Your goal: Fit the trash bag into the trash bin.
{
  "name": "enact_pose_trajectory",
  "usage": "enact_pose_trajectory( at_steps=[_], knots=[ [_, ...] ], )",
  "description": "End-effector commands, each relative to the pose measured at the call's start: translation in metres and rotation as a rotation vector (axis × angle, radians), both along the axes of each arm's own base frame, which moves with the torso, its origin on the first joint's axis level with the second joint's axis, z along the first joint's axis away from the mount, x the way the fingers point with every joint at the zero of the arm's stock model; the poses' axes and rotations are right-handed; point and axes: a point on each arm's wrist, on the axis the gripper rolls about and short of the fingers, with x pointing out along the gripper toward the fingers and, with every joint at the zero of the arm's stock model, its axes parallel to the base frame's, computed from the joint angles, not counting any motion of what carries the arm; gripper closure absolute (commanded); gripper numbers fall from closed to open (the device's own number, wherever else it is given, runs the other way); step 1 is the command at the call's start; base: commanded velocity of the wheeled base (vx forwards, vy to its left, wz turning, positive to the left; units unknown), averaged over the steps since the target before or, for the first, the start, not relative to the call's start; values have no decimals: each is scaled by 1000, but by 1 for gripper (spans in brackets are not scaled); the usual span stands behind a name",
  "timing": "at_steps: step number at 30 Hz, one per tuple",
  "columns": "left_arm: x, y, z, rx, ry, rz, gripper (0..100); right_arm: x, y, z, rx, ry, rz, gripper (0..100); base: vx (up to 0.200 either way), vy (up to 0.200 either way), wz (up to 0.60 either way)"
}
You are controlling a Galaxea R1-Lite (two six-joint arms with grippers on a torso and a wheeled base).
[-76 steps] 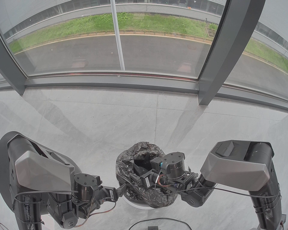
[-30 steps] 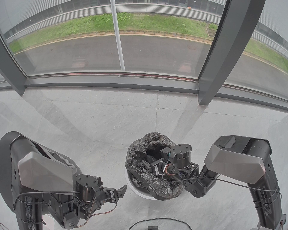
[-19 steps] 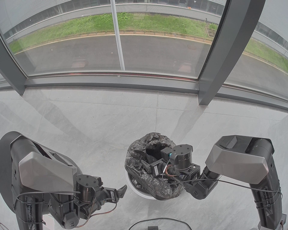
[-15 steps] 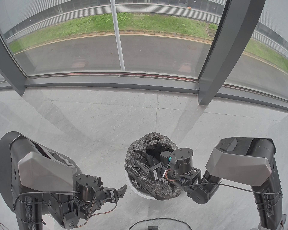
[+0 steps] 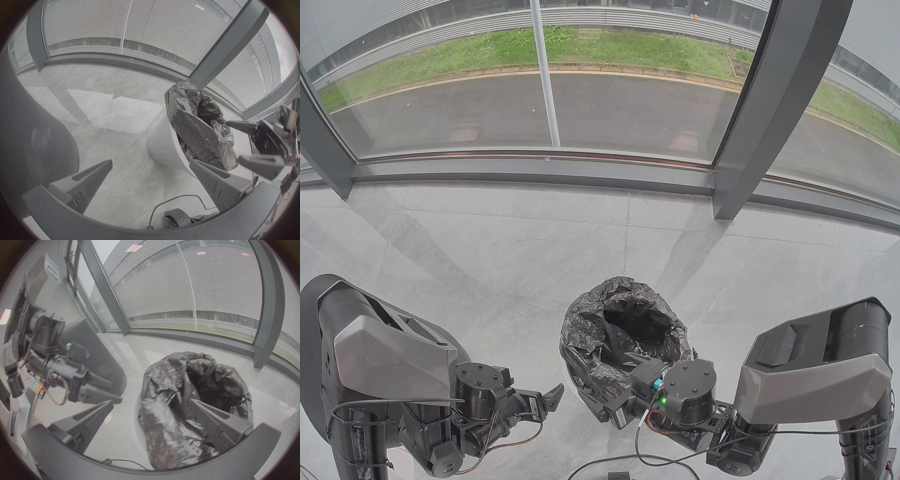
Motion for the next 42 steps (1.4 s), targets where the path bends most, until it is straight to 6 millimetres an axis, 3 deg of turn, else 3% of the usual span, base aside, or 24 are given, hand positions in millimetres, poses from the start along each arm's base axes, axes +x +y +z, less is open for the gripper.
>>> enact_pose_trajectory(
  at_steps=[1, 23, 36, 42],
  knots=[
    [1, 1, 2, -6, -8, 5, 0, -13, 2, -10, -34, 24, 33, 0, 0, 0, 0],
    [3, 5, 0, 1, -3, 20, 0, -7, 7, -35, -66, 26, 37, 0, 0, 0, 0],
    [3, 5, -1, 2, -1, 20, 0, -32, 27, -21, -41, -3, 121, 0, 0, 0, 0],
    [3, 5, -1, 2, -2, 22, 0, -37, 30, -29, -51, 18, 143, 0, 0, 0, 0]
  ],
)
